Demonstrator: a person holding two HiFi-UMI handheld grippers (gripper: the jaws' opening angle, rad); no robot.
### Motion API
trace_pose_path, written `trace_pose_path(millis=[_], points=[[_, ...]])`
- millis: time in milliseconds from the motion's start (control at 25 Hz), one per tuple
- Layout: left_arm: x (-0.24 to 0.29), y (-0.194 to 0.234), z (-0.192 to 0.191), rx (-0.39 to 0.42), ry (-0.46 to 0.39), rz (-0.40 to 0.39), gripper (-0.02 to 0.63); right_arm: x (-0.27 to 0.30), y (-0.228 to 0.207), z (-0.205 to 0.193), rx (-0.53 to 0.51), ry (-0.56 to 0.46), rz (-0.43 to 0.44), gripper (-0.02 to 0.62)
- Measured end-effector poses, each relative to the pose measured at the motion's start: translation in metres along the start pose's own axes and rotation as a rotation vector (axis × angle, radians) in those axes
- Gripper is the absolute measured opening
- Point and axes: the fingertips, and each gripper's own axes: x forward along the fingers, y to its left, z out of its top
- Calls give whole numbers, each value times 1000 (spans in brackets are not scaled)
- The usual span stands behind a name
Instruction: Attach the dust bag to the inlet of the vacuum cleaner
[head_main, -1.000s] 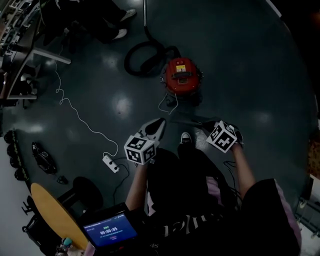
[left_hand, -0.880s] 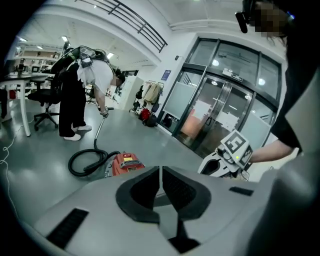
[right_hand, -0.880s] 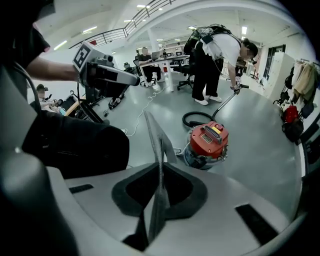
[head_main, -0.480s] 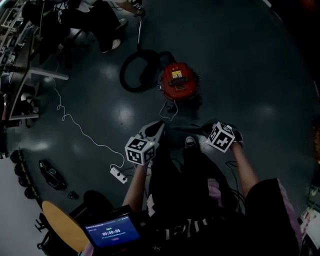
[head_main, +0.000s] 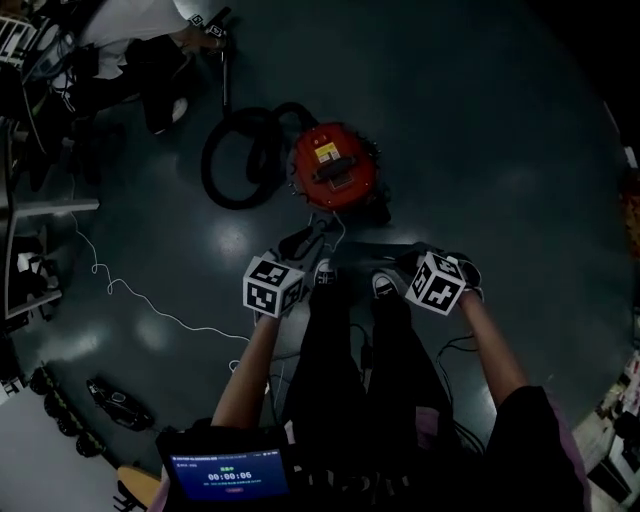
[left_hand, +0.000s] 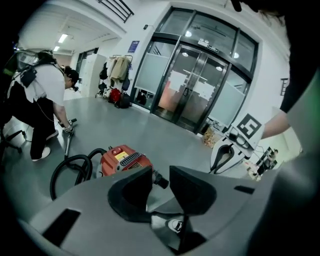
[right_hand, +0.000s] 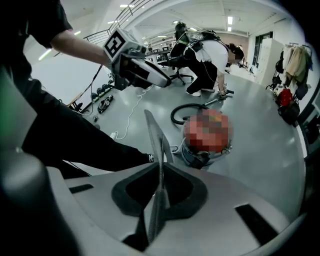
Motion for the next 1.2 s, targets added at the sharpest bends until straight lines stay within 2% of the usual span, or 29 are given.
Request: trace_pose_path(millis=[200, 400, 520, 720, 960, 1200], points=[[55, 54, -1, 91, 53, -36, 122, 45, -24, -2, 7, 27, -9, 41], [128, 106, 1, 175, 105, -55, 163, 92, -50, -14, -81, 30, -39, 41], [161, 119, 0, 233, 143, -69, 222, 109, -54, -24, -82, 24, -36, 41], [205, 138, -5, 326, 195, -67, 227, 129, -65, -37, -65, 43, -10, 41], [238, 146, -34, 456, 301, -95, 227, 148, -92, -53, -13, 52, -3, 41], [252, 151, -37, 415, 300, -80, 223, 162, -126, -67, 3, 53, -45, 41]])
